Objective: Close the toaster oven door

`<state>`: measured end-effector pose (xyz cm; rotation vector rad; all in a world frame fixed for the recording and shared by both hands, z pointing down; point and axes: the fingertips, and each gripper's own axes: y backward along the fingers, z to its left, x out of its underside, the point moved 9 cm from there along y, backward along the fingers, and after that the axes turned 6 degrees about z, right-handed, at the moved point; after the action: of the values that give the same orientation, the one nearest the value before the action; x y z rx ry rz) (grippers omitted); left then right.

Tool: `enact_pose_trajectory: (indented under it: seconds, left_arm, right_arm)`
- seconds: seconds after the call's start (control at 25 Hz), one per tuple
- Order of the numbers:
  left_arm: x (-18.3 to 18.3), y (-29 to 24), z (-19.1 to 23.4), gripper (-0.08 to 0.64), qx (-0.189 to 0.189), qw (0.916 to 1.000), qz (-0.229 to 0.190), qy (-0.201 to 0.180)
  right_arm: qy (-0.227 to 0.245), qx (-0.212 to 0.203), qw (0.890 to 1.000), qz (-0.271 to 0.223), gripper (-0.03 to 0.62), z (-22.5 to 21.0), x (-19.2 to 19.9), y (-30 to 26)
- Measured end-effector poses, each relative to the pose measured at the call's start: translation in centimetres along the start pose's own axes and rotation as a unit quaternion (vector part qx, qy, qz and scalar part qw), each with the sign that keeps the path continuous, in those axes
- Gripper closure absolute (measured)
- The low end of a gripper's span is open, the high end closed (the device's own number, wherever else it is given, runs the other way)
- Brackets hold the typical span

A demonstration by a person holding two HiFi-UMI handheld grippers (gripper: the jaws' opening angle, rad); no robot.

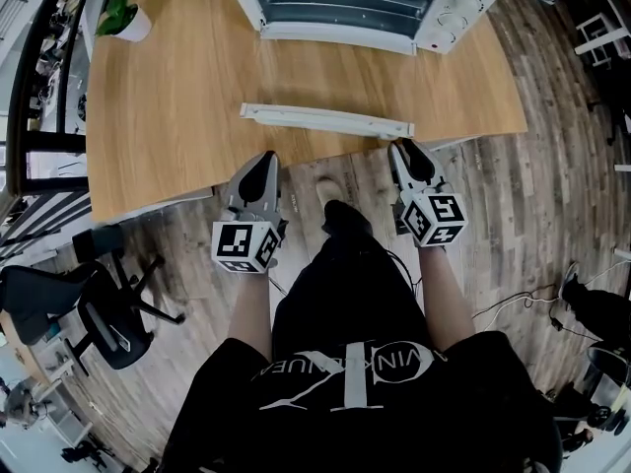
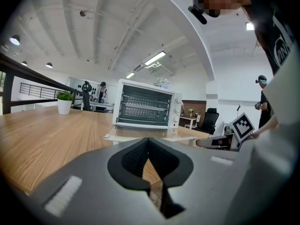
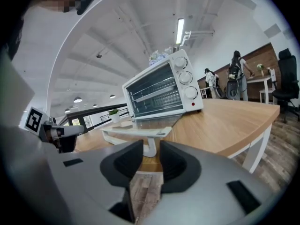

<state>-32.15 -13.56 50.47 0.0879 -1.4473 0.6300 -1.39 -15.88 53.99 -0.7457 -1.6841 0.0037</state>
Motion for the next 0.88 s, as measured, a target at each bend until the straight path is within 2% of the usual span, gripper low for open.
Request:
enact_pose_trajectory:
  seconds: [0.28,0.88]
  left_arm:
    - [0.2,-0.8,0.0,0.55,0.009,0.9999,0.002,-0.006]
    - [0.4,-1.4,0.6,0.549,0.003,0.9999,-0.009,-0.012]
  right_arm:
    - [-0.004,0.002,1.0,-0.008,0.518,-0.1,0.2,-0.9]
    - [0.009,0.01,1.0,-0.012,0.518,-0.4,0.3,-1.8]
